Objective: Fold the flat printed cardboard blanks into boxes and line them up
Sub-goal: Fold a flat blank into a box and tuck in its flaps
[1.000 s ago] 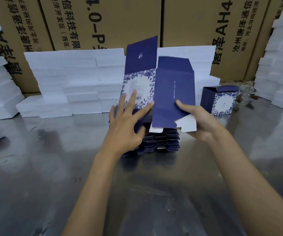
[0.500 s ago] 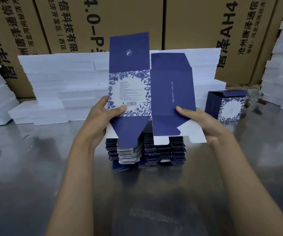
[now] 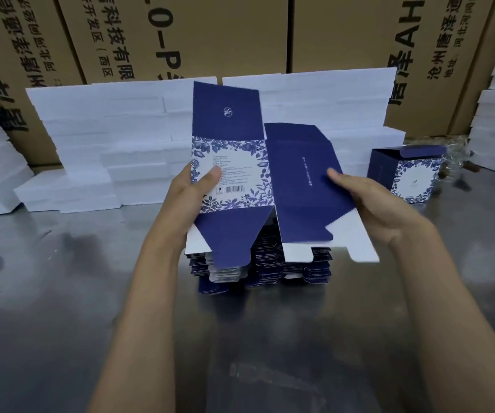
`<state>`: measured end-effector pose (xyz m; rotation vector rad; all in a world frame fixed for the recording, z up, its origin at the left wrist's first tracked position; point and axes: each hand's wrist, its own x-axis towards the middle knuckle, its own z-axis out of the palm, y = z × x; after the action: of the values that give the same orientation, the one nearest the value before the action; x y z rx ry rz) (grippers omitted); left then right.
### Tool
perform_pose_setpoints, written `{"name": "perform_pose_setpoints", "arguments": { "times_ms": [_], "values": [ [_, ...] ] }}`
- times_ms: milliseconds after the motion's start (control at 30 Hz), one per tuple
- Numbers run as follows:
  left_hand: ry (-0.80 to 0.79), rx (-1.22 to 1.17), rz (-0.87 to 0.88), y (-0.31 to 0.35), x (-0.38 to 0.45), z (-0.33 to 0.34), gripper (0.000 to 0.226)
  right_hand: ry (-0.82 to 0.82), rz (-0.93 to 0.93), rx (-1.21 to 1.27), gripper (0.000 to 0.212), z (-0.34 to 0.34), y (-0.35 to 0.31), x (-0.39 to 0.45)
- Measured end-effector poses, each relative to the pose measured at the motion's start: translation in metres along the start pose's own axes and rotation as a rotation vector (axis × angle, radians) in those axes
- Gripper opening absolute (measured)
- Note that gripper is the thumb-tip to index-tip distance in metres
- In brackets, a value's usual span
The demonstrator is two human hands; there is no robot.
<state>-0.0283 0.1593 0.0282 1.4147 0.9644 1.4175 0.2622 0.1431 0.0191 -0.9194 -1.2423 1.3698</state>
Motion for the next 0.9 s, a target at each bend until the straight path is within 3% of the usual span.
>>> {"name": "perform_pose_setpoints", "arguments": {
  "times_ms": [133, 300, 467, 633, 767, 900],
  "values": [
    [-0.018, 0.033, -0.044, 0.003, 0.001, 0.003, 0.026, 0.11, -0.078, 0.015, 0.032, 0.005, -0.003, 0.011],
    [0.201, 0.112, -0.049, 0.0, 0.003, 0.004, 0.039, 0.013, -0.055, -0.071, 0.028, 0.005, -0.009, 0.003],
    [0.326, 0.033, 0.008, -0.003, 0.003, 0.011, 0.037, -0.031, -0.08, -0.05, 0.026, 0.004, -0.013, 0.0],
    [0.311, 0.024, -0.036, -0.003, 0.005, 0.018, 0.028, 0.097, -0.119, -0.159, 0.023, 0.003, -0.017, 0.005],
    [0.417, 0.102, 0.042, -0.002, 0.006, 0.021, 0.026, 0.019, -0.062, -0.012, 0.023, 0.003, -0.014, 0.001],
    [0.411, 0.097, -0.098, -0.003, 0.004, 0.021, 0.035, -0.096, -0.062, 0.001, 0.022, -0.007, -0.012, -0.005]
  ]
}}
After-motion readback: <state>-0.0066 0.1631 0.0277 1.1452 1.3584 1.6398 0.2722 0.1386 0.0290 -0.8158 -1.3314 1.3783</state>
